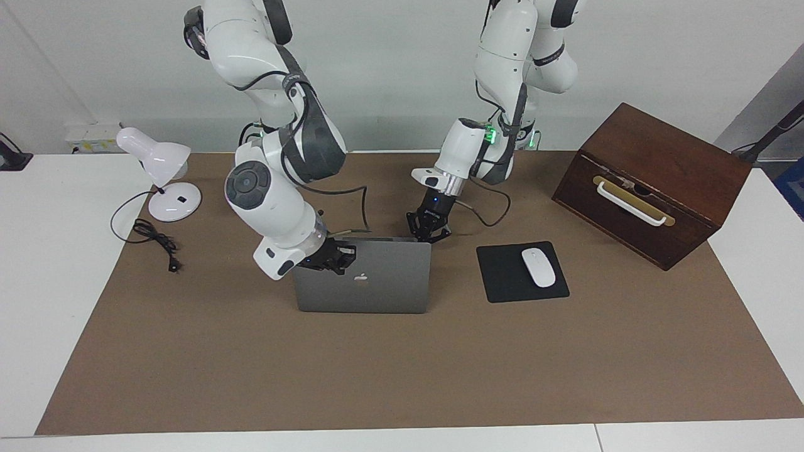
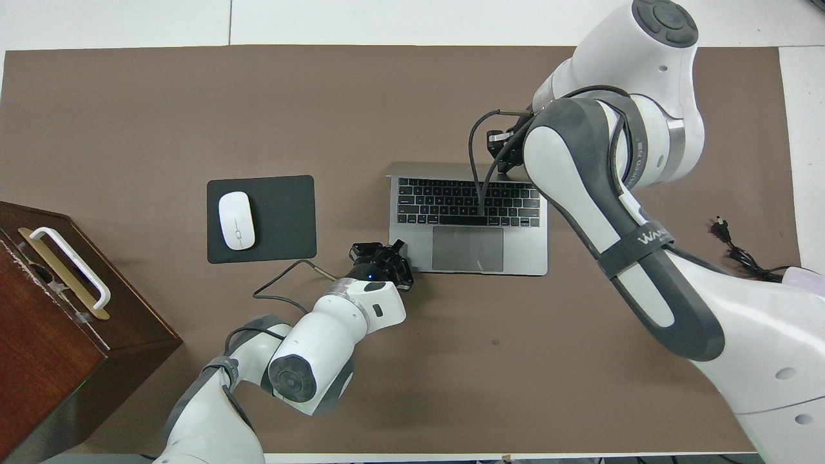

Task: Close laptop with both arms
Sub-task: 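Push the laptop lid down toward the base with the right gripper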

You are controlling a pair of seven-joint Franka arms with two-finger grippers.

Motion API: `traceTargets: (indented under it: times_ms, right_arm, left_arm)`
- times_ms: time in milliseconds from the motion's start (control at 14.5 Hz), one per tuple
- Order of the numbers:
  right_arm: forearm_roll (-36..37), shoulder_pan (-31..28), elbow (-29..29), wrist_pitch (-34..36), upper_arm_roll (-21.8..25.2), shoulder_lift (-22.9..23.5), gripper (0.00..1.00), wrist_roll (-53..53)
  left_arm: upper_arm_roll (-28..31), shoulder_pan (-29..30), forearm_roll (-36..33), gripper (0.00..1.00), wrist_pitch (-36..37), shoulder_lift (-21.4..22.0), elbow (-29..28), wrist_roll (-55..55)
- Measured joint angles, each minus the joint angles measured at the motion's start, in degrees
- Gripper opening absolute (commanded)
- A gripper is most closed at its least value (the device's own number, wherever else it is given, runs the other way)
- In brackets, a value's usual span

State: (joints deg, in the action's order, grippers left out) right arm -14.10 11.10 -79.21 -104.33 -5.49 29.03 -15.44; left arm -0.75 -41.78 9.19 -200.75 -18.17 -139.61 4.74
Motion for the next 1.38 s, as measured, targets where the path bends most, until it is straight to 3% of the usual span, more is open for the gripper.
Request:
traceTargets:
  times_ms: [829, 1382]
  right_arm:
    - [-0.49, 0.00, -8.56, -0.53, -0.03, -3.15, 0.00, -0.24]
    - [-0.49, 0.05, -12.43, -5.06, -0.08, -3.23, 0.00, -0.24]
  left_arm:
    - [-0.04, 0.00, 0.00, 0.00, -0.44, -0.11, -0.12, 0.99]
    - [-0.05, 0.00, 0.00, 0.00, -0.78, -0.19, -0.19, 1.02]
